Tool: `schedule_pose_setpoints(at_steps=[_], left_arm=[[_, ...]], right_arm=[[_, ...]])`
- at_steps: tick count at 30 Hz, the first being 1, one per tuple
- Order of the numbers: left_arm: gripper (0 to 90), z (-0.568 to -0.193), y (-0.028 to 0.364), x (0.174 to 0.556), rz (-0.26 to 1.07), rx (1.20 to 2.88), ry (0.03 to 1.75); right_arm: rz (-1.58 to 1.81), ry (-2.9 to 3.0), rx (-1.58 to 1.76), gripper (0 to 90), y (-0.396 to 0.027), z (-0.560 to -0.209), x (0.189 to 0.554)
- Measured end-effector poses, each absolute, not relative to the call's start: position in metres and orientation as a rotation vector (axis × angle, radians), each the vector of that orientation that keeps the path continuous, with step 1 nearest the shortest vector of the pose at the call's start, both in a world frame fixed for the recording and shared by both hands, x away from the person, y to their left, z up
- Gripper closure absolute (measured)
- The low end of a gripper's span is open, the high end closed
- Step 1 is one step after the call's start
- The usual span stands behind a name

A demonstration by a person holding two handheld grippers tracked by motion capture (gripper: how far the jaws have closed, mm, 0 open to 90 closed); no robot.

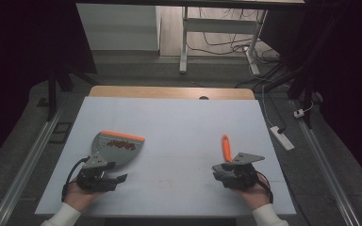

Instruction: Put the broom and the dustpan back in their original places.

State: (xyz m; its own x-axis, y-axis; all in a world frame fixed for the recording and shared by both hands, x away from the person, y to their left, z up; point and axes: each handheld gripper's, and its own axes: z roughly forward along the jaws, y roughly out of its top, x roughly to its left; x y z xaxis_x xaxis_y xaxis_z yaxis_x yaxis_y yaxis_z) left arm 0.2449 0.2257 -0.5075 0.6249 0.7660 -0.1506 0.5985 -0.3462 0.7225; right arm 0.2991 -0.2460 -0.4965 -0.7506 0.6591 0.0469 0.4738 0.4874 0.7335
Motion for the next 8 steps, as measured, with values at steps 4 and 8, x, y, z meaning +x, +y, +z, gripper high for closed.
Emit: schedule_pose_setpoints(at_steps=[4,8], left_arm=[[30.8,-0.5079,0.2258,0.2449,0.271,2.068,1.069],[30.8,-0.5069,0.2276,0.2464,0.266,2.052,1.079]], right_arm=[[1.122,2.494,0.960,48.0,-0.2456,-0.4967,0.2988],[1.155,2.477,0.958,48.0,-0.2474,-0.4939,0.2986]])
